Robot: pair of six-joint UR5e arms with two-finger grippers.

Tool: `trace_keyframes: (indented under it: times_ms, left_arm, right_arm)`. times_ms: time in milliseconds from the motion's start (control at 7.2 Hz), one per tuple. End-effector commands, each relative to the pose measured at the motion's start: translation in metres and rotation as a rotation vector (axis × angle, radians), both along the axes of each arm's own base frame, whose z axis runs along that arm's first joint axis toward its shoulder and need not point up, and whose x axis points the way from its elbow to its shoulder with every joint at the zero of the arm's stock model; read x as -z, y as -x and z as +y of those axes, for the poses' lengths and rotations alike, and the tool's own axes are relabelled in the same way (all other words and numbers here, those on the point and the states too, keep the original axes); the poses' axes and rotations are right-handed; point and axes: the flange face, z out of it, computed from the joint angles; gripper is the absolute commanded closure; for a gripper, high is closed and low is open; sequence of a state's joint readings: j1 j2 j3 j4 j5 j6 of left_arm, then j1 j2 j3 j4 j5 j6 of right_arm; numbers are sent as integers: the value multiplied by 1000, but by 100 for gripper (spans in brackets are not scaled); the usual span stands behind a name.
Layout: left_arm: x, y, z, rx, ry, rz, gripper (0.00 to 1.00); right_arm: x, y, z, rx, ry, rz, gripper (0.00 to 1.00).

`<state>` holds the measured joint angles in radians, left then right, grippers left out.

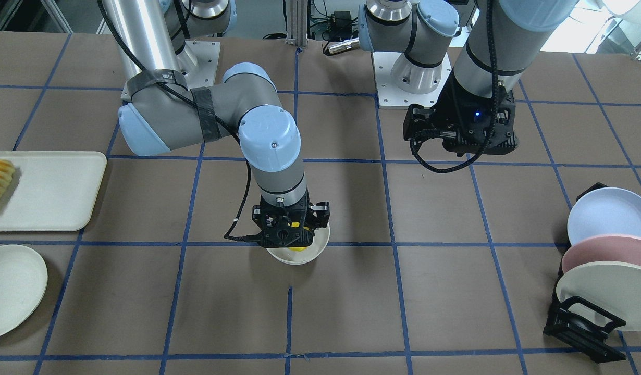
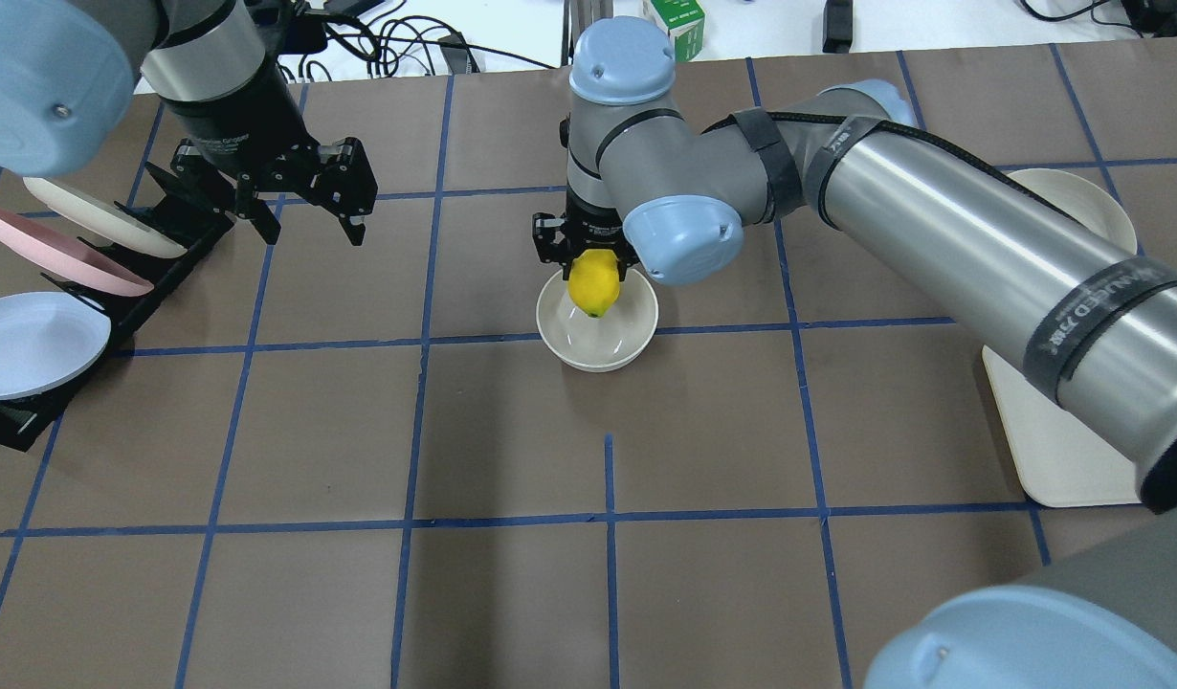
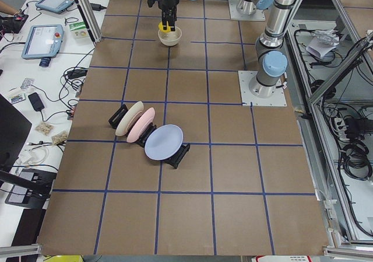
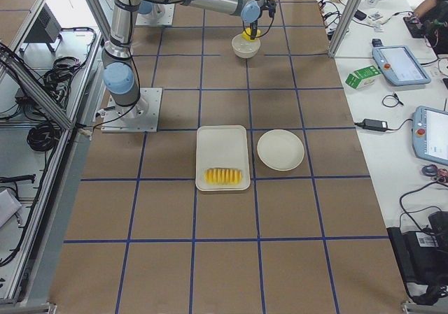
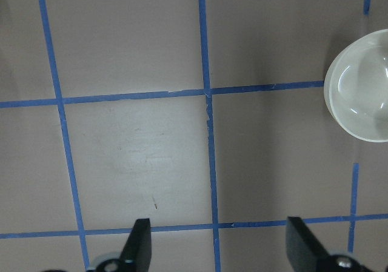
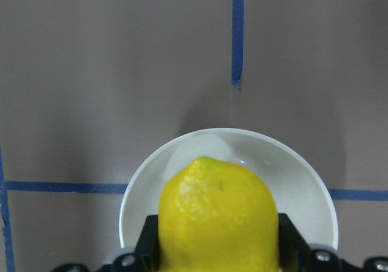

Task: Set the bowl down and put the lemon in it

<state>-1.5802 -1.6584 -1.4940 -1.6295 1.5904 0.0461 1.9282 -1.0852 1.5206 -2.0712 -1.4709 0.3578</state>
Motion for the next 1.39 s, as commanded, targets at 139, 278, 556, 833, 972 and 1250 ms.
trace_keyframes:
  times_ms: [139, 278, 556, 833, 972, 1250]
  left_arm:
    - [-2, -3, 2, -6, 10, 0, 21]
    - [1, -3, 0, -6, 5, 0, 21]
    - [-1, -2, 0, -5, 13, -2, 21]
    - [1, -2, 0, -5, 10, 0, 21]
    - [0, -3, 0, -6, 11, 0, 21]
    - [-2, -3, 2, -6, 16, 0, 21]
  right_arm:
    - [33, 0, 10, -8, -37, 26, 100]
    - [38, 0, 11, -8, -17, 18, 100]
    - [56, 0, 11, -8, -38, 23, 96]
    - [60, 0, 10, -6, -43, 26, 48]
    - [48, 0, 7, -12, -22, 20, 1]
    - [32, 9, 7, 5, -9, 22, 0]
